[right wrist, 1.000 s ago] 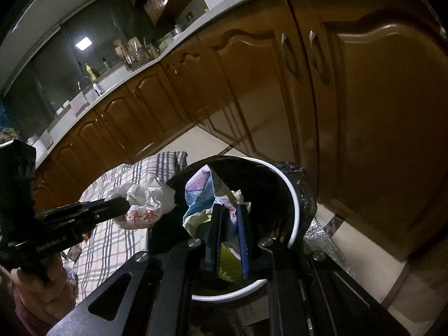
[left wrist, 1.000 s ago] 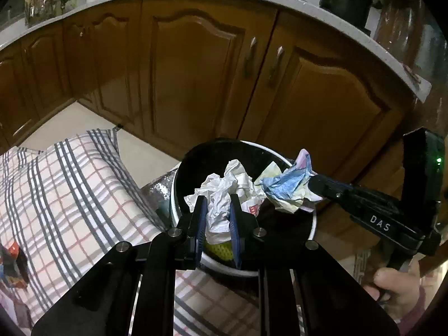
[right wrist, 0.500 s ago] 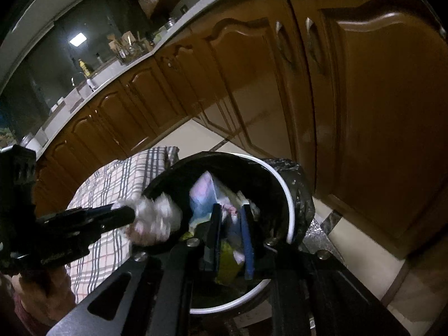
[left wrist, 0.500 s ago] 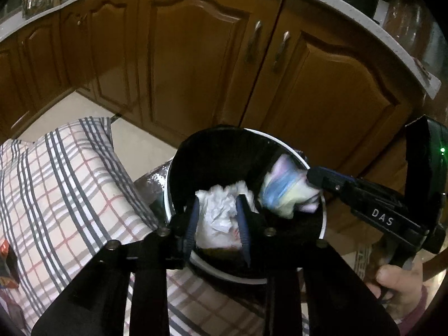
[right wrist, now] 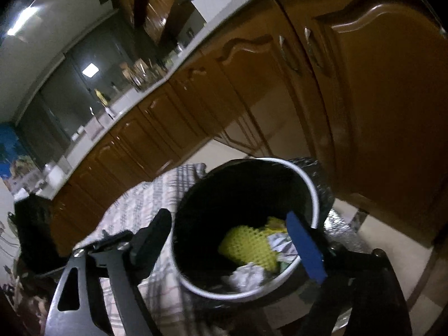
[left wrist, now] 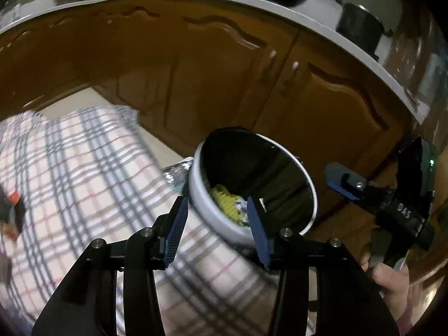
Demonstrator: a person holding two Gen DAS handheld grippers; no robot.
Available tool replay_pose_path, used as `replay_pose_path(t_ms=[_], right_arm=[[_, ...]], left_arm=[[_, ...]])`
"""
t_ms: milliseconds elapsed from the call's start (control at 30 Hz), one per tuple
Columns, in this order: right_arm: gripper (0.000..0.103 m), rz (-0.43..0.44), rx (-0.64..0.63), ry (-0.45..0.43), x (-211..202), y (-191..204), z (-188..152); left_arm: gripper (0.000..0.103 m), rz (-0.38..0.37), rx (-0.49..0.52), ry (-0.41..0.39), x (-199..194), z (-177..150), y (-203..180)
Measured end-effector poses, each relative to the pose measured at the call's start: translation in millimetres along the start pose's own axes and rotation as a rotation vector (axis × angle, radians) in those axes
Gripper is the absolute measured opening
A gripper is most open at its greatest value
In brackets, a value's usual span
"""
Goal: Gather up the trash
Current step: 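Move both tools back over the table toward the white foam net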
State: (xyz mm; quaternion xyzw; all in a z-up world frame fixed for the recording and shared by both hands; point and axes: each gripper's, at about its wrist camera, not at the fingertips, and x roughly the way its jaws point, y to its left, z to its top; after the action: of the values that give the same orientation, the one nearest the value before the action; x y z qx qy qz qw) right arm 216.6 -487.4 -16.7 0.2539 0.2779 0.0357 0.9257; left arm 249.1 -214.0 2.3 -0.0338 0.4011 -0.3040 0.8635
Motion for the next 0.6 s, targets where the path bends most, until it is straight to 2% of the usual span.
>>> replay_pose_path(t_ms=[67, 233, 600], right_arm=[[0.093, 0.016, 0.005, -0.011, -1, 7, -5], [0.093, 0.062, 0.005, -0.015, -2, 30, -23], [0.093, 0.139, -0.057, 0.068, 19, 81, -60]], left_arm=[[0.044, 0.01, -0.032, -0.017, -12, -10, 12], [0.046, 0.049, -0.101, -0.056, -41, -30, 41], [0.046, 0.117, -0.206, -0.114, -96, -63, 92]])
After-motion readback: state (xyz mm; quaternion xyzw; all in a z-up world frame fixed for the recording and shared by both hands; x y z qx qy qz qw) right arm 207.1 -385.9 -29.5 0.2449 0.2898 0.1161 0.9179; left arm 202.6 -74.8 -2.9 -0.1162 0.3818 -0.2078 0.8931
